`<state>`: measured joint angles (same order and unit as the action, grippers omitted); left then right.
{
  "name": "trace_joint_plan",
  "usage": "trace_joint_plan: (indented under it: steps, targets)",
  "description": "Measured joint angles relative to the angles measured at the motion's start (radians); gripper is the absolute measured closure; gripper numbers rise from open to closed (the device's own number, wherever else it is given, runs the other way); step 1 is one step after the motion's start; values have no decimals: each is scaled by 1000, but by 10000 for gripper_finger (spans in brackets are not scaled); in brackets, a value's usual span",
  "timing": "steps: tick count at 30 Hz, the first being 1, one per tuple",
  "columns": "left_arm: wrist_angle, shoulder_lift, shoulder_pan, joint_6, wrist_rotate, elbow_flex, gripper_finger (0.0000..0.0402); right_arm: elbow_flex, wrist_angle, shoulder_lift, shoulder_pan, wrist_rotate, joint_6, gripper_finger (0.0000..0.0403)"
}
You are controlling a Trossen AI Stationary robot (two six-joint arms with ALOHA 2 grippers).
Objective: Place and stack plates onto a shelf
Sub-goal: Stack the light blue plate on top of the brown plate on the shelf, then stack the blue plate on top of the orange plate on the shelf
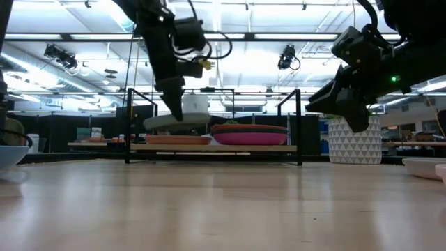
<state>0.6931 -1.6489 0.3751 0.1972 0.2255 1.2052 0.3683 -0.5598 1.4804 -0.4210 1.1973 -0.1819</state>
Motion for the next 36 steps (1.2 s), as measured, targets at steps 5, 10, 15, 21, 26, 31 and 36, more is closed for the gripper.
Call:
trace_joint_plan:
  steps: [5, 10, 15, 21, 26, 31, 36]
  targets:
    - [-38, -7, 33, 60, -25, -23, 387, 0, -1, 0, -2, -20, 4, 270]
    - [-36, -21, 38, 128, -55, -24, 387, 0, -1, 0, -5, -31, 12, 270]
    - [-32, -40, 57, 140, -77, -25, 376, 0, -2, 0, -11, -43, 14, 270]
    - [-76, -45, 45, 155, -77, -23, 280, 0, -3, 0, -21, -42, 18, 270]
    - [-4, -45, 10, 117, -78, 31, 232, 0, -1, 0, -24, -42, 21, 270]
    - [124, -45, -62, -23, -138, 105, 232, 0, 0, 0, -24, -45, 22, 270]
    - [235, -44, -190, -260, -349, 122, 243, 0, 15, 0, -24, -54, 26, 270]
